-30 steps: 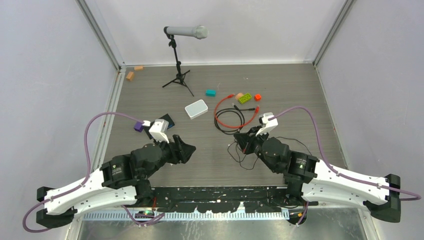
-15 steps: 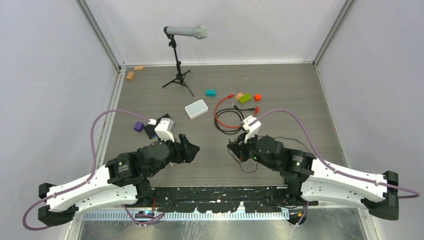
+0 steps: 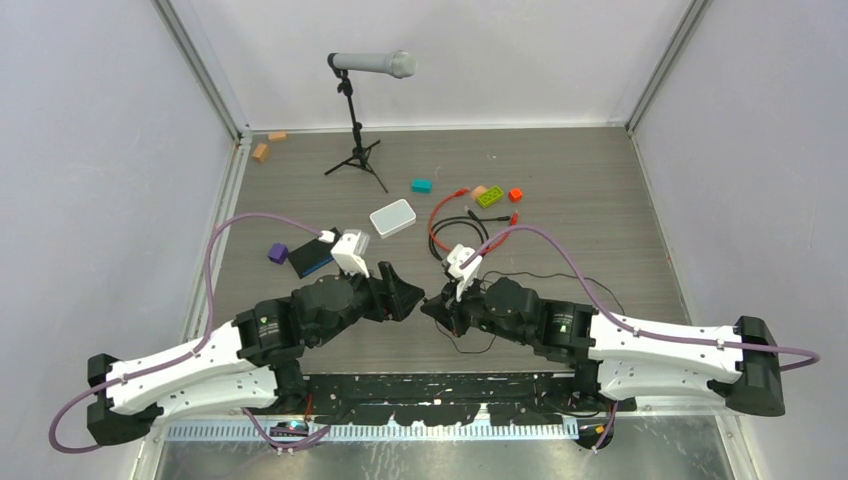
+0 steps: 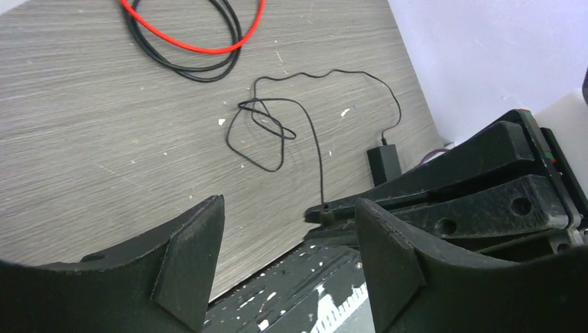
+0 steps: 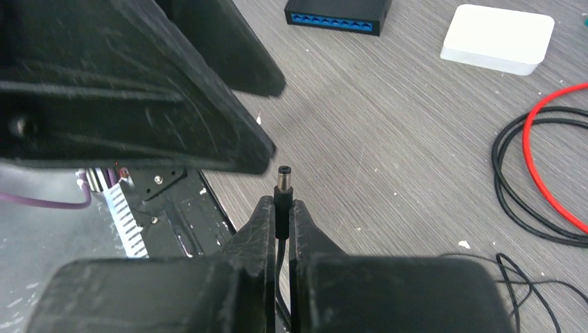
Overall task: Insert the plug into the switch port
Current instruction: Pick up the power from the center of the board.
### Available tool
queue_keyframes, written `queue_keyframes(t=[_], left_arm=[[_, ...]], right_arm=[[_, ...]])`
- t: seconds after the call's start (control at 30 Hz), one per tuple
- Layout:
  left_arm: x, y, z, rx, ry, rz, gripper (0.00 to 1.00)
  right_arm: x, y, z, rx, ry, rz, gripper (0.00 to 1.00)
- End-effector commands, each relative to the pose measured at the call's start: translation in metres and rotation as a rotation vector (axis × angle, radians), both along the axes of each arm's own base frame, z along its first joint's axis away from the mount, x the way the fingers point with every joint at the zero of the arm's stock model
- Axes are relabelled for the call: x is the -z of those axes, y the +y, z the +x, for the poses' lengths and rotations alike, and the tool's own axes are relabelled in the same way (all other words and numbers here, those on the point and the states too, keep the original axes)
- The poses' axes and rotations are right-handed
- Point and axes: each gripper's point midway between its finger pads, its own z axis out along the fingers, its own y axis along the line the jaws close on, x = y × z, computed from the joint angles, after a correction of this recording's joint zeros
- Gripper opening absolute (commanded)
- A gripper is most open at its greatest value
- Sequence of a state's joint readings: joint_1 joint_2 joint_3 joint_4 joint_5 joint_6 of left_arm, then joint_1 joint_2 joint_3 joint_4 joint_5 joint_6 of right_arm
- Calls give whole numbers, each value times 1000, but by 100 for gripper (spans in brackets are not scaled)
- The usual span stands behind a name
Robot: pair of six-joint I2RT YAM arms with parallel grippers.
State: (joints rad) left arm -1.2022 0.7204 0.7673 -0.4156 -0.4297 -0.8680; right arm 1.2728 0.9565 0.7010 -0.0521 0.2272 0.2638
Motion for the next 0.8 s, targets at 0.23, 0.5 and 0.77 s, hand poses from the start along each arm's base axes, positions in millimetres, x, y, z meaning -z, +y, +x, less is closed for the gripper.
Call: queue_keyframes(t=[0.23,0.5,0.77], left_arm=[[-7,-34,-1,51,19,-129,58],[-1,-33,-2,50,26,-149,27],[2,-29,-2,31,36,-159,0]], right_arm=[[-39,27,0,-28,-33,164,1],[-42,23,9,32,-42,201,1],[-45,19,15,75,-52,244,20]])
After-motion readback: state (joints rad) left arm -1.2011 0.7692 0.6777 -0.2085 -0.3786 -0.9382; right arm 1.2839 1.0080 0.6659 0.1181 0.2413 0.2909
